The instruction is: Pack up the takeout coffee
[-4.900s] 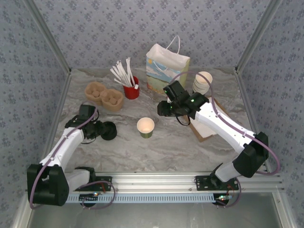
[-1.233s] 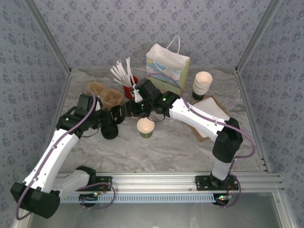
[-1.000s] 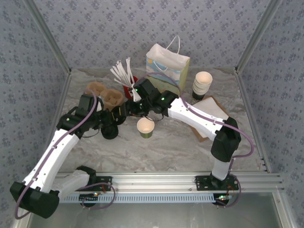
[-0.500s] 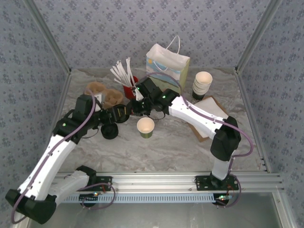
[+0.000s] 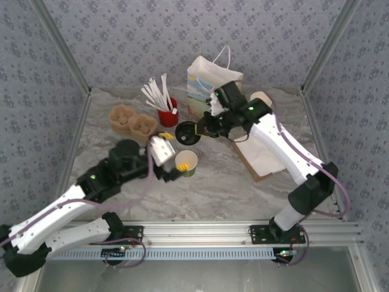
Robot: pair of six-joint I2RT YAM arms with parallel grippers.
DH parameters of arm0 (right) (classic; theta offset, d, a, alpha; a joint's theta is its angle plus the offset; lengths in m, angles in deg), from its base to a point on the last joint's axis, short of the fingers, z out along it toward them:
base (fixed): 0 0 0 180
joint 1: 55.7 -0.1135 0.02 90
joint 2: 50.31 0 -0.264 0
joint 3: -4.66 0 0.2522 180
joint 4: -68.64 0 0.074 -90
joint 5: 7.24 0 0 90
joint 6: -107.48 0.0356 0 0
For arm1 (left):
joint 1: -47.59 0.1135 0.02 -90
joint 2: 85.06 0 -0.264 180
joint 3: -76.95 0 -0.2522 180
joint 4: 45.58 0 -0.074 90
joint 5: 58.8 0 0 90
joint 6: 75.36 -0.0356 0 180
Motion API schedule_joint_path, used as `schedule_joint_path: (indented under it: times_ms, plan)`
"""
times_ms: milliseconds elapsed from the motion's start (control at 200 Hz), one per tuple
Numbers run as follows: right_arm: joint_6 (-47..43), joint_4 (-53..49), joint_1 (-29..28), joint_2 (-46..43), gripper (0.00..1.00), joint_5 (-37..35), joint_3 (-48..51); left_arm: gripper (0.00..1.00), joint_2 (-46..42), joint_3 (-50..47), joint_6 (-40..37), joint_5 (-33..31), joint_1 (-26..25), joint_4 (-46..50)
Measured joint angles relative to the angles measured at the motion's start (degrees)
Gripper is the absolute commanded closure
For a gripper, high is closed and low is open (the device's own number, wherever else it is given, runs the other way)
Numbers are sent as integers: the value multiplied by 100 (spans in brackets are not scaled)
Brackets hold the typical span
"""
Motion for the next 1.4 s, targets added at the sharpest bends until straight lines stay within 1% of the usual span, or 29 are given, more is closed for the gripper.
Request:
schedule_joint_path:
  times_ms: [20,45,85,135,185,290,400,630,765,944,1054,1154,1399]
  plan:
    - [-46,-79,52,-81,91,20,4,3,9,-138,-203,-22,-116,-136]
    - [-109,-177,127,-195,91,59,17,6,42,-350,-634,-39,-275,-321]
    - [-192,-297,210,-345,91,109,48,10,109,-562,-1121,-61,-402,-470]
    - [-289,-450,291,-520,91,188,101,15,243,-682,-1641,-133,-448,-586]
    - [-367,-568,358,-660,91,275,179,17,387,-680,-2155,-234,-448,-662]
    - [-503,-765,439,-811,91,420,356,20,527,-608,-2763,-494,-450,-855]
    - [-584,-872,483,-828,91,507,540,22,501,-511,-3182,-636,-452,-999]
    - [-645,-929,498,-828,91,616,702,21,522,-352,-3689,-743,-470,-1167]
    - [-645,-929,492,-828,91,680,704,24,734,-243,-3893,-743,-470,-1180]
    - [-645,-927,455,-828,91,706,717,42,966,-192,-4072,-737,-470,-1123]
    - [-645,-918,446,-828,91,743,748,49,1016,-118,-4166,-719,-472,-1088]
    - [-645,-907,439,-826,90,745,767,61,1029,-50,-4212,-699,-472,-977]
    - [-671,-887,439,-817,89,741,774,73,1126,127,-4266,-629,-476,-555]
